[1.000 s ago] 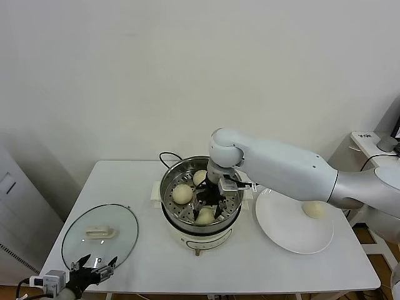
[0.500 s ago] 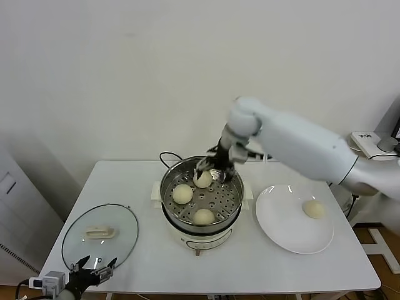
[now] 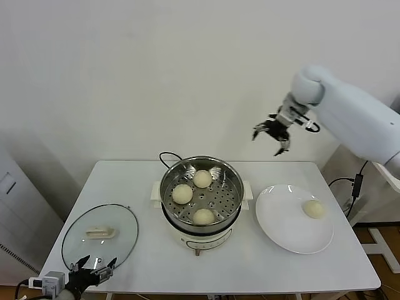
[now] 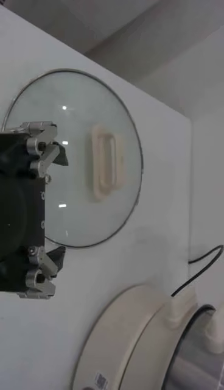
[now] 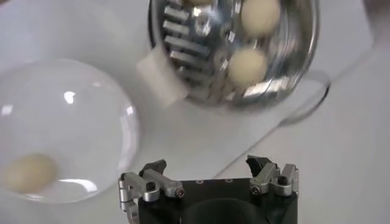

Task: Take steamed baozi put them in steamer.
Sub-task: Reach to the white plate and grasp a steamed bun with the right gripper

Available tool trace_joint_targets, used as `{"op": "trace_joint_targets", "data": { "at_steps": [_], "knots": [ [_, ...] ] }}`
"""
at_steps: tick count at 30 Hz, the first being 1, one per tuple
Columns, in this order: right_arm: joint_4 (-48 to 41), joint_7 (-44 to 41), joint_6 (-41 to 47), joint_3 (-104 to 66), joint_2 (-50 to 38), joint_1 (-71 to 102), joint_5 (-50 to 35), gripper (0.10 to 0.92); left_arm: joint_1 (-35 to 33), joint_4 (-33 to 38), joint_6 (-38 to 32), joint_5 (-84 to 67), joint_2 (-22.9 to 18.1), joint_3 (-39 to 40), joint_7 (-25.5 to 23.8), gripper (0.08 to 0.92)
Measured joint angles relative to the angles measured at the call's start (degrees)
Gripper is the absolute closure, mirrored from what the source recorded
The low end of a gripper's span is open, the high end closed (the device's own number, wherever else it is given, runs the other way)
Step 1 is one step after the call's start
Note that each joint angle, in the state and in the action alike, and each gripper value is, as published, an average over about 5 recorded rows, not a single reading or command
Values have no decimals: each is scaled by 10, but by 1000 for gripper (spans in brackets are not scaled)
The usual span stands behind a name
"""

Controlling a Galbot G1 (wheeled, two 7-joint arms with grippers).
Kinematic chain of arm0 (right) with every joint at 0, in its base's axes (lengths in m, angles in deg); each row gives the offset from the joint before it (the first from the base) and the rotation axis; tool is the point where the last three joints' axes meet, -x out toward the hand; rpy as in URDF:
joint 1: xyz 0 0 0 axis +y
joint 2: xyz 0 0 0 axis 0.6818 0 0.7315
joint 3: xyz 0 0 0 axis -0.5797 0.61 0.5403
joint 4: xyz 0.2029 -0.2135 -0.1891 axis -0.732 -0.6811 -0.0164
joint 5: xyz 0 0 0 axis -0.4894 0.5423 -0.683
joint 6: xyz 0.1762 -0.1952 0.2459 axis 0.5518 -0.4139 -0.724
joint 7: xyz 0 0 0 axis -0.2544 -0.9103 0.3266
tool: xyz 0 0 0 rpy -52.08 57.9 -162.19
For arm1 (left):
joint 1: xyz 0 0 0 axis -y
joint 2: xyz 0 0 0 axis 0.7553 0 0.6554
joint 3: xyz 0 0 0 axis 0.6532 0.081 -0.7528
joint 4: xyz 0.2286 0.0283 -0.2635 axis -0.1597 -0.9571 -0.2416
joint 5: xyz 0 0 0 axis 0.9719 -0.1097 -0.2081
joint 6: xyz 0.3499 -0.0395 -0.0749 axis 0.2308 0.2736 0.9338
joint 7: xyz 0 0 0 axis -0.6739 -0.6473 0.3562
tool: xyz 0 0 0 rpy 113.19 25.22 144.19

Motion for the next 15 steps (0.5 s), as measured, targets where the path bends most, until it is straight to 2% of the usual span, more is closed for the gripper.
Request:
{"op": "trace_joint_targets", "data": {
  "at_steps": [15],
  "knots": [
    [-109,4,48,-37,-38,97,12,203,1,2,2,0,2,-2,0,177]
  ]
}}
